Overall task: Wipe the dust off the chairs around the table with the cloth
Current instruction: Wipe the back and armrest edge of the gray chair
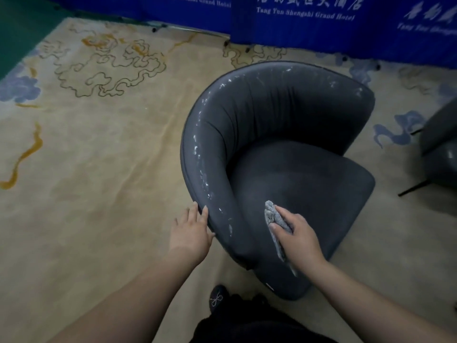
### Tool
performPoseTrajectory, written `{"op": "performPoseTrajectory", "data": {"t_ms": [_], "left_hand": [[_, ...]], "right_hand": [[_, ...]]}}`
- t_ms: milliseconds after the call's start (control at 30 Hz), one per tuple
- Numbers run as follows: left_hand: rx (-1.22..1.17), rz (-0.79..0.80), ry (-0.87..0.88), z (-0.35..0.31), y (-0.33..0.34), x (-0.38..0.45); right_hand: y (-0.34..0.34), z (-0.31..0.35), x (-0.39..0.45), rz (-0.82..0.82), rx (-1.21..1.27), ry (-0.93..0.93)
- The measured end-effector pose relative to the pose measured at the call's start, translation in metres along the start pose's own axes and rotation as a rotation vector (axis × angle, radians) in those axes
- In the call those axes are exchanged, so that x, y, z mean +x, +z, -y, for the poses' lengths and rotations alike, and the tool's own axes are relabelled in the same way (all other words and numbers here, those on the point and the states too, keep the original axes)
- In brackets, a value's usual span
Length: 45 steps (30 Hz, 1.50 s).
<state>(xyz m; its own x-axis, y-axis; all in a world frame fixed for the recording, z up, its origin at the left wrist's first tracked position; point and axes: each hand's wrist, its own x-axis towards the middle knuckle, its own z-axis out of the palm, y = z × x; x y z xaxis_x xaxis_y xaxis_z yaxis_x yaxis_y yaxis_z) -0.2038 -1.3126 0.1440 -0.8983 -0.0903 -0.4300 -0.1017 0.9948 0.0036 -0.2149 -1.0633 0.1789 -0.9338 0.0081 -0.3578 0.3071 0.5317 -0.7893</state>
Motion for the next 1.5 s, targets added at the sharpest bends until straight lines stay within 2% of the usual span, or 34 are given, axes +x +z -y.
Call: {"op": "performPoseTrajectory", "data": {"t_ms": [333,467,533,700,900,967,1067,1167,1300,1400,1500], "left_hand": [[0.049,0.06,0.059,0.013,-0.004,-0.001],[-0.099,0.013,0.107,0.023,-0.014,0.006],[-0.214,-0.023,0.137,0.03,-0.02,0.012],[-0.315,-0.098,0.221,0.061,-0.037,0.045],[-0.227,-0.076,0.192,0.091,-0.053,0.091],[-0.238,-0.048,0.221,0.091,-0.057,0.101],[-0.347,0.02,0.223,0.083,-0.059,0.111],[-0.407,0.058,0.208,0.077,-0.055,0.116],[-0.381,0.065,0.206,0.074,-0.052,0.12],[-0.372,0.058,0.205,0.074,-0.052,0.122],[-0.354,0.052,0.205,0.073,-0.054,0.123]], "right_hand": [[0.015,0.007,-0.004,-0.008,0.014,-0.013],[0.029,0.011,-0.004,-0.02,0.012,0.017],[0.043,0.014,-0.002,-0.05,0.008,0.053],[0.095,0.023,0.001,-0.158,0.046,0.144],[0.148,0.016,0.009,-0.256,-0.058,0.307],[0.159,0.024,0.017,-0.304,-0.093,0.268],[0.165,0.036,0.031,-0.288,-0.157,0.189],[0.159,0.024,0.024,-0.315,-0.176,0.215],[0.158,0.002,-0.001,-0.416,-0.138,0.282],[0.168,0.019,0.012,-0.454,-0.141,0.239],[0.18,0.044,0.033,-0.415,-0.167,0.146]]}}
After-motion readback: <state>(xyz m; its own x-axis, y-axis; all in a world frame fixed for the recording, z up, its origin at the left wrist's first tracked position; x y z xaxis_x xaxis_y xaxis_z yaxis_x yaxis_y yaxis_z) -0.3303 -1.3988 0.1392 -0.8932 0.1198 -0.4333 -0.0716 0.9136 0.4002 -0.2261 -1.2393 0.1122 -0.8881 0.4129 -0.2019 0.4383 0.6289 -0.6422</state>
